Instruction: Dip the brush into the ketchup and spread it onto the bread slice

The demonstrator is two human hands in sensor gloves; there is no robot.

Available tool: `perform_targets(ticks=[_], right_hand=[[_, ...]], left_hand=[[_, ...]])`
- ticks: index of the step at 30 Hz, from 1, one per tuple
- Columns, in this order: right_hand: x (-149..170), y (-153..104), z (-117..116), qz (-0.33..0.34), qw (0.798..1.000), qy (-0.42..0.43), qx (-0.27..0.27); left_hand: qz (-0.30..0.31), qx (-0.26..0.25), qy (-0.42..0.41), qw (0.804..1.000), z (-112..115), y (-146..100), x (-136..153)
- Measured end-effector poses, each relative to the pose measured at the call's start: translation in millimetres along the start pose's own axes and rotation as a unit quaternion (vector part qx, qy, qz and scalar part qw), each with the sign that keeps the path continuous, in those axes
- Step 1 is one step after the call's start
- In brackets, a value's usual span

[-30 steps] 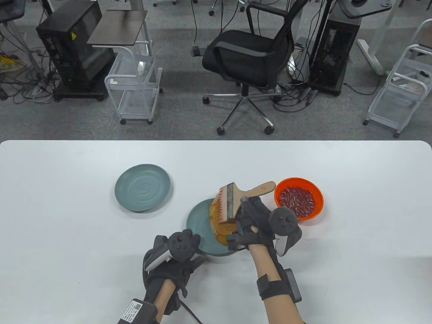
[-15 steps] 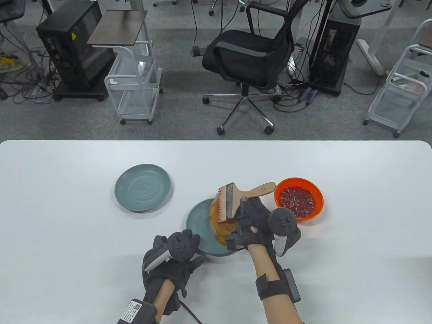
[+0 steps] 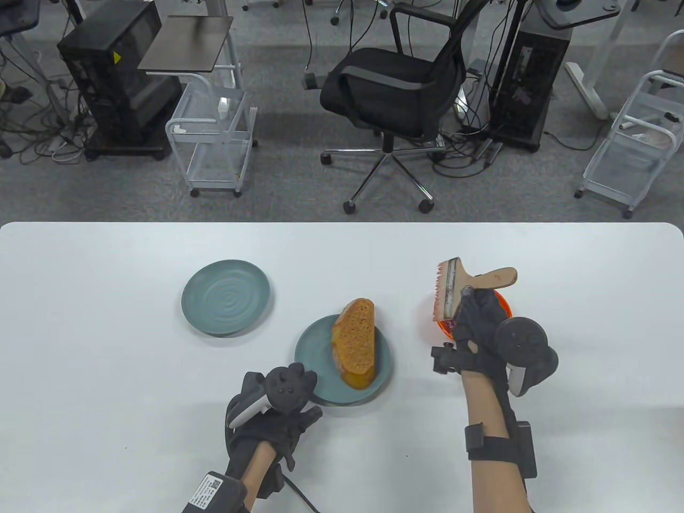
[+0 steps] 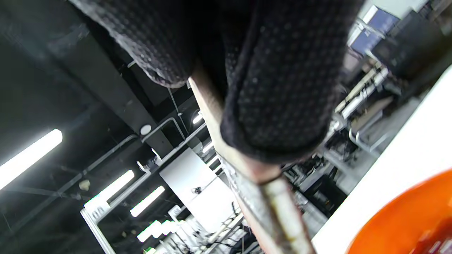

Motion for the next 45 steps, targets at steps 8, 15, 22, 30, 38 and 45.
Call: perform_targets(ticks=[8, 15, 22, 30, 38, 45], right_hand=[[15, 16, -15, 0.022, 0.988, -0.129, -0.083], [12, 21, -35, 0.029, 0.979, -0.153, -0.13], [14, 24, -44, 0.024, 0.973, -0.171, -0.153], [15, 23, -41, 0.033, 0.974, -0.167, -0.147], [-10, 23, -7, 0.047, 0.991, -0.094, -0.088], [-52, -11, -23, 0.019, 0.989, 0.11, -0.098]], left_hand=[[0.0, 0.002, 0.002, 1.0, 0, 0, 0], [-0.001, 0.005, 0.0, 1.0, 0, 0, 0], [-0.001, 0.006, 0.003, 1.0, 0, 0, 0], [-0.001, 0.007, 0.002, 1.0, 0, 0, 0], [-0.002, 0.008, 0.004, 1.0, -1, 0, -1], [-0.005, 0.008, 0.008, 1.0, -1, 0, -1]])
Point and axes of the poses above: the tracker on the back of each hand, its own x axis roughly to the little-finger side, its own y axis roughly from the wrist to the fingertips, z = x × y, the point moved 1 cm from there along y, roughly from the wrist to the fingertips, and after that the axes turned 6 degrees about z, right-handed, at the moved point
